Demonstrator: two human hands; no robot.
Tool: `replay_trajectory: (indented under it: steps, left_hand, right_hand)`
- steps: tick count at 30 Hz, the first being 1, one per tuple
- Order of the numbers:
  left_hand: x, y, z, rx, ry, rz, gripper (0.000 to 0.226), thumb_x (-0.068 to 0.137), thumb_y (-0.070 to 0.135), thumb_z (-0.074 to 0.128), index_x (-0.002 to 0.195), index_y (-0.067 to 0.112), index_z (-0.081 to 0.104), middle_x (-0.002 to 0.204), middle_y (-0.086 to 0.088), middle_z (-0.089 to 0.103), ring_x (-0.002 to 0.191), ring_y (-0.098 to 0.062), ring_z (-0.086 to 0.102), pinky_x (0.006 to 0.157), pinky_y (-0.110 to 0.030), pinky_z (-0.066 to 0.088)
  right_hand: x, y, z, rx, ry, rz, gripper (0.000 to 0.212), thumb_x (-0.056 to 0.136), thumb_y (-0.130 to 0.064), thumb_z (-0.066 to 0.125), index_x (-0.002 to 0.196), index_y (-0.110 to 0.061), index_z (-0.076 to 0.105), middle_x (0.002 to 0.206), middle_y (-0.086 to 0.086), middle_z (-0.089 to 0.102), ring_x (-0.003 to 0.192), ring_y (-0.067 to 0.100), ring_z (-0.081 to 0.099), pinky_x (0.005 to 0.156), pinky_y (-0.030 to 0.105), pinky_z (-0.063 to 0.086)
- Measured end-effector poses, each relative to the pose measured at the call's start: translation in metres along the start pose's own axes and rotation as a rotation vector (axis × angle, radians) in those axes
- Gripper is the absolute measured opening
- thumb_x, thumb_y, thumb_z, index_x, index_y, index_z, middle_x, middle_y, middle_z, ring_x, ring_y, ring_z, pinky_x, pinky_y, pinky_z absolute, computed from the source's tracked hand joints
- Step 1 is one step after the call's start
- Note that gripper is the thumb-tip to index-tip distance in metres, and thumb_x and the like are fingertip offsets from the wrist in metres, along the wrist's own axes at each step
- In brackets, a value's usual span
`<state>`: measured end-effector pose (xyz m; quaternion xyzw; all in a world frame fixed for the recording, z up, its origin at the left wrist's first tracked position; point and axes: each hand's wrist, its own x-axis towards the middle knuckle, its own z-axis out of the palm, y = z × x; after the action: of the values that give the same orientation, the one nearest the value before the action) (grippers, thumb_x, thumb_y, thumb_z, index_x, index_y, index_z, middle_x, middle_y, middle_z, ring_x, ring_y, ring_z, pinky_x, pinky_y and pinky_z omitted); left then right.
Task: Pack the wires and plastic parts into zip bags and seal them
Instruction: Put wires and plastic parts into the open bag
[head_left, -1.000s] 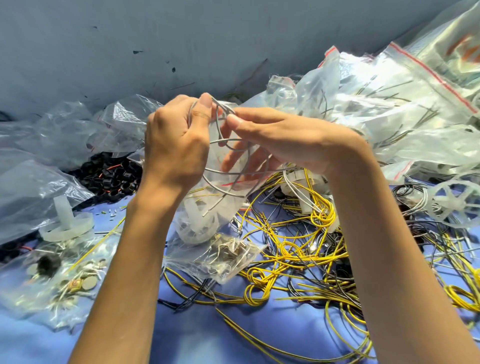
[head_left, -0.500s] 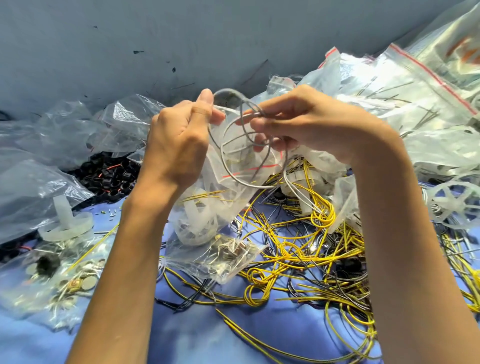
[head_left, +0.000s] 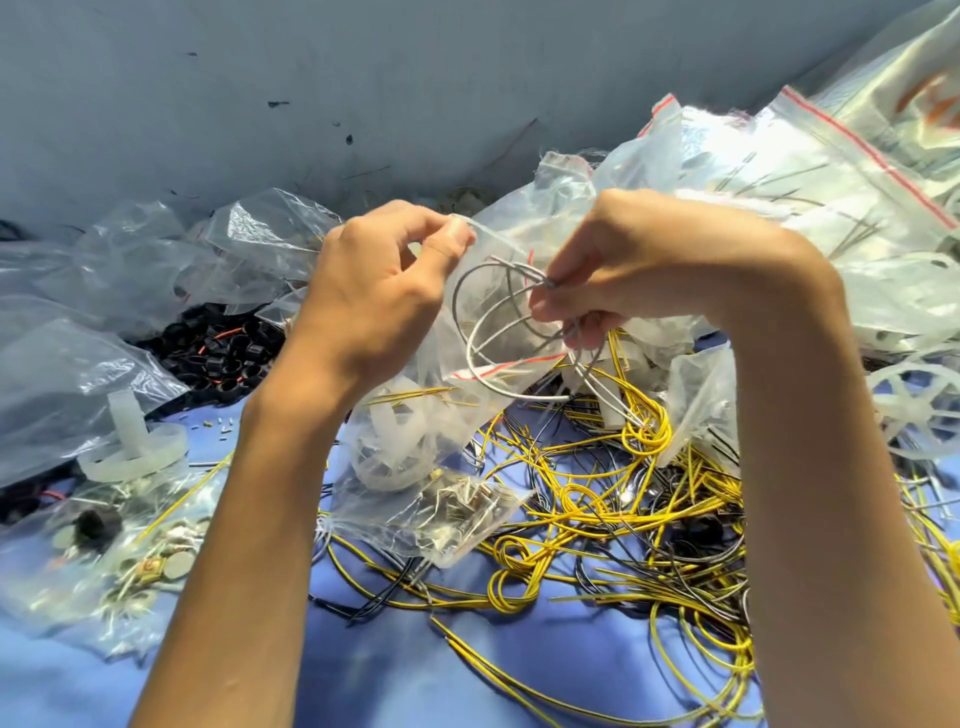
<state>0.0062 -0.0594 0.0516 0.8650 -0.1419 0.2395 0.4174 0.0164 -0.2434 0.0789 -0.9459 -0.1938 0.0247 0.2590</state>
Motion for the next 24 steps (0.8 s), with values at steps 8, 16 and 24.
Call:
replay_trajectory:
  steps: [8, 16, 24]
  left_hand:
    - [-0.004, 0.005, 0.004, 0.087, -0.135, 0.140, 0.024, 0.085, 0.004, 0.055, 0.100, 0.016, 0.070, 0.094, 0.006, 0.061, 0.059, -0.007, 0.046, 0.062, -0.009, 0.036]
    - [-0.007, 0.005, -0.008, 0.122, -0.309, 0.157, 0.039, 0.079, -0.008, 0.053, 0.104, 0.016, 0.070, 0.069, 0.012, 0.048, 0.048, 0.003, 0.044, 0.053, -0.005, 0.031]
    - [-0.010, 0.007, -0.010, 0.092, -0.456, 0.150, 0.049, 0.075, -0.005, 0.061, 0.110, 0.030, 0.063, 0.097, 0.000, 0.058, 0.063, -0.011, 0.054, 0.068, -0.031, 0.053]
  right_hand:
    - [0.011, -0.019, 0.016, -0.011, 0.127, -0.044, 0.010, 0.080, -0.016, 0.066, 0.076, -0.015, 0.074, 0.057, -0.002, 0.069, 0.045, -0.005, 0.060, 0.058, 0.021, 0.050]
    - [0.029, 0.003, 0.026, 0.060, 0.229, 0.204, 0.018, 0.069, -0.008, 0.056, 0.074, -0.004, 0.073, 0.062, 0.005, 0.071, 0.073, 0.020, 0.072, 0.072, 0.037, 0.059]
    - [0.033, 0.001, 0.034, 0.045, 0.160, 0.047, 0.026, 0.085, -0.024, 0.058, 0.067, -0.008, 0.067, 0.059, 0.001, 0.070, 0.059, 0.004, 0.067, 0.055, 0.017, 0.049]
